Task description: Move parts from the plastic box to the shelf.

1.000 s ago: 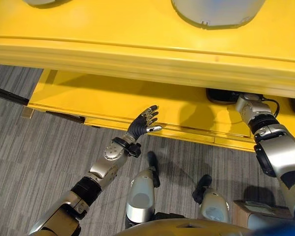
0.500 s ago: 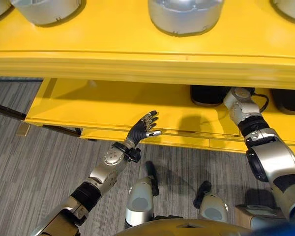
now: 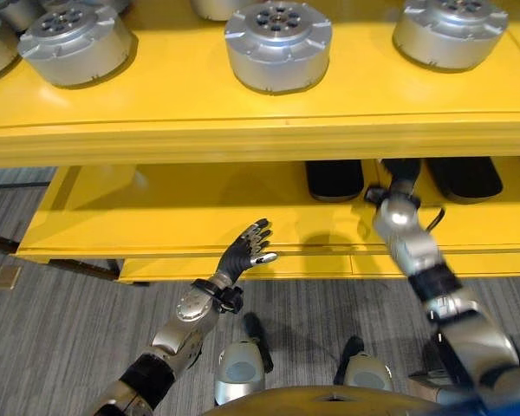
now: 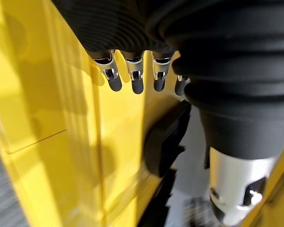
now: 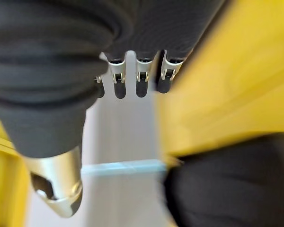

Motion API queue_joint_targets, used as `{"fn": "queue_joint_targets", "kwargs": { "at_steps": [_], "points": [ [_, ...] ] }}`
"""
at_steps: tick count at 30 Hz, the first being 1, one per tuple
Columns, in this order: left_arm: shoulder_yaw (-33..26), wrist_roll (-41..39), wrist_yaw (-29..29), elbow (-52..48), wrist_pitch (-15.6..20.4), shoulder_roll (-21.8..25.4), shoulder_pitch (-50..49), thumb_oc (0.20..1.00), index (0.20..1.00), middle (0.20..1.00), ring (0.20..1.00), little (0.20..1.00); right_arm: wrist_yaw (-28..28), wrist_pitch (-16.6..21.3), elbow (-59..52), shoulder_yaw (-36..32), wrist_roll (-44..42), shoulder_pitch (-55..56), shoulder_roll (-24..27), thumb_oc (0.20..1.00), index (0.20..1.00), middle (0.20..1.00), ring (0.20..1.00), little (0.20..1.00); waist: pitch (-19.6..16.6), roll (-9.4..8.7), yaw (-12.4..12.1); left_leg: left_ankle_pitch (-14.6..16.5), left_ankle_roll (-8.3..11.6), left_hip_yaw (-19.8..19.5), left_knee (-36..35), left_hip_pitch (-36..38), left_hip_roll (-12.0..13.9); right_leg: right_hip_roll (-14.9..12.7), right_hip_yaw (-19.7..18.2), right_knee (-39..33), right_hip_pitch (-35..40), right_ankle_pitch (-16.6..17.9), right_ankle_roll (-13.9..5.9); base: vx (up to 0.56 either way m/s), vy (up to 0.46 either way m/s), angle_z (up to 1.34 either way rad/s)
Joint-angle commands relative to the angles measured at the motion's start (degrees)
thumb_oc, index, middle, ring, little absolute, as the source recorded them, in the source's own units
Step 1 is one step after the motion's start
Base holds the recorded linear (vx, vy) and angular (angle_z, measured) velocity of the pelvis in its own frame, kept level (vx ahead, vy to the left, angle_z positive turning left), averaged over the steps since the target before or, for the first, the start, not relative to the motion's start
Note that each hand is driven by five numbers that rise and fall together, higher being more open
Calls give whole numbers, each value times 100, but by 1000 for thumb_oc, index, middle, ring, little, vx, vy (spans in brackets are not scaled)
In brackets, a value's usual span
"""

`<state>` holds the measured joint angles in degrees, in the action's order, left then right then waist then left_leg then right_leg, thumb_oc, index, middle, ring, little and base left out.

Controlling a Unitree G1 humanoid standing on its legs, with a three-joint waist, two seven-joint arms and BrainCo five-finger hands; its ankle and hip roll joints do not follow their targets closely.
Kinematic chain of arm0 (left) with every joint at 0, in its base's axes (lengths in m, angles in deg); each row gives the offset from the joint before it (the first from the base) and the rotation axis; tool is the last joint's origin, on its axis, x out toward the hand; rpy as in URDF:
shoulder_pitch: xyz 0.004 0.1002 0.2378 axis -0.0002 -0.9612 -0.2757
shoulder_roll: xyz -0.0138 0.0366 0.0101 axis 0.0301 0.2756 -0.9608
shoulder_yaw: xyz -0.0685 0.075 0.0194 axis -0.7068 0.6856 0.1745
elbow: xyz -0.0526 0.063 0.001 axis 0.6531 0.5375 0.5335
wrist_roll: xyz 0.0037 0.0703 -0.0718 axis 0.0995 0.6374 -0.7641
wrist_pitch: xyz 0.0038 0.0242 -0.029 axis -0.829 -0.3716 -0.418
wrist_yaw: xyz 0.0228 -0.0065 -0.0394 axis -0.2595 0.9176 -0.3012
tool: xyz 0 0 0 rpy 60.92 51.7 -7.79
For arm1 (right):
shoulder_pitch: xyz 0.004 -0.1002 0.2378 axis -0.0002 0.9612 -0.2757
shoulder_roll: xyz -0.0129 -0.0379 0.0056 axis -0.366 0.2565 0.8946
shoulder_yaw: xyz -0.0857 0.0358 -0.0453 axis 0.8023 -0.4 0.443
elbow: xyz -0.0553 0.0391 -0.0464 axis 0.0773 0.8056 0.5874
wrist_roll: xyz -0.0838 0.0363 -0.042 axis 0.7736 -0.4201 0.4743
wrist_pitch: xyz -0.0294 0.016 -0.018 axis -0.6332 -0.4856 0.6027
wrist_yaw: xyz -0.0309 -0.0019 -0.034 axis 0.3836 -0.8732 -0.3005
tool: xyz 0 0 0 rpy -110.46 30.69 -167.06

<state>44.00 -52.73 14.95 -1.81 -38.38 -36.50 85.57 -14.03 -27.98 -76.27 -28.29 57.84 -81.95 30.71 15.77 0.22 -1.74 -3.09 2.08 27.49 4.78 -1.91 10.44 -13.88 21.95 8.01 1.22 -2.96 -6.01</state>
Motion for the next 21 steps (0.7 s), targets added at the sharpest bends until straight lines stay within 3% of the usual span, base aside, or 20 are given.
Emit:
{"fn": "queue_joint_targets", "kwargs": {
  "at_steps": [1,2,3,6,12,15,17,19,21],
  "points": [
    [-71,988,-42,-548,577,-78,-57,1000,1000,1000,1000,1000,853,155,-654,107,-30,245,243,1000,1000,1000,1000,1000,-4,84,174,134,185,-197,54,457,163,-24,-206,342,-141,46,-250,3,88,-14],
    [-138,1650,-230,-586,694,41,-103,1000,1000,1000,1000,1000,1166,77,-1034,174,-26,651,353,1000,1000,1000,1000,1000,-32,59,279,150,176,-133,55,473,160,-27,-264,332,-162,73,-279,-15,146,-13],
    [-214,1580,-169,-621,755,180,-146,1000,1000,1000,1000,1000,1634,112,-1204,174,-153,929,519,1000,1000,1000,1000,1000,-43,38,363,172,164,-65,61,489,152,-42,-294,303,-157,96,-303,-29,170,-15],
    [-337,1079,94,-796,836,349,-284,1000,1000,1000,1000,1000,1960,191,-1351,138,-92,1222,745,1000,1000,1000,1000,1000,-83,13,448,216,121,2,67,500,97,-69,-325,254,-156,144,-355,-13,119,-20],
    [-338,891,803,-940,866,494,-363,1000,1000,1000,1000,1000,2141,242,-1216,-136,-280,1463,923,1000,1000,1000,1000,1000,-114,-102,558,353,3,144,139,460,-35,-145,-400,219,-292,282,-465,3,161,-9],
    [-235,1090,801,-966,923,587,-220,1000,1000,1000,1000,1000,2146,277,-1149,-198,-248,1465,932,1000,1000,1000,1000,1000,-39,-134,613,381,-44,179,142,388,-112,-188,-485,182,-421,404,-549,-70,178,-6],
    [-125,1327,714,-1000,1004,661,-122,1000,1000,1000,1000,1000,2031,296,-1145,-171,-187,1486,903,1000,1000,1000,1000,1000,41,-164,646,401,-74,227,57,385,-183,-301,-501,149,-613,671,-648,-72,169,-17],
    [-38,1312,665,-1058,1117,698,-102,1000,1000,1000,1000,1000,2069,358,-1104,-186,-190,1480,874,1000,1000,1000,1000,1000,106,-179,660,398,-50,345,-121,458,-239,-543,-450,-46,-765,1165,-778,-89,110,-38],
    [-21,1054,600,-1113,1199,675,-184,1000,1000,1000,1000,1000,2163,393,-1068,-196,-157,1495,834,1000,1000,1000,1000,1000,136,-174,640,385,-12,539,-231,551,-195,-619,-214,-12,-860,1275,-808,-108,118,-76]
  ]
}}
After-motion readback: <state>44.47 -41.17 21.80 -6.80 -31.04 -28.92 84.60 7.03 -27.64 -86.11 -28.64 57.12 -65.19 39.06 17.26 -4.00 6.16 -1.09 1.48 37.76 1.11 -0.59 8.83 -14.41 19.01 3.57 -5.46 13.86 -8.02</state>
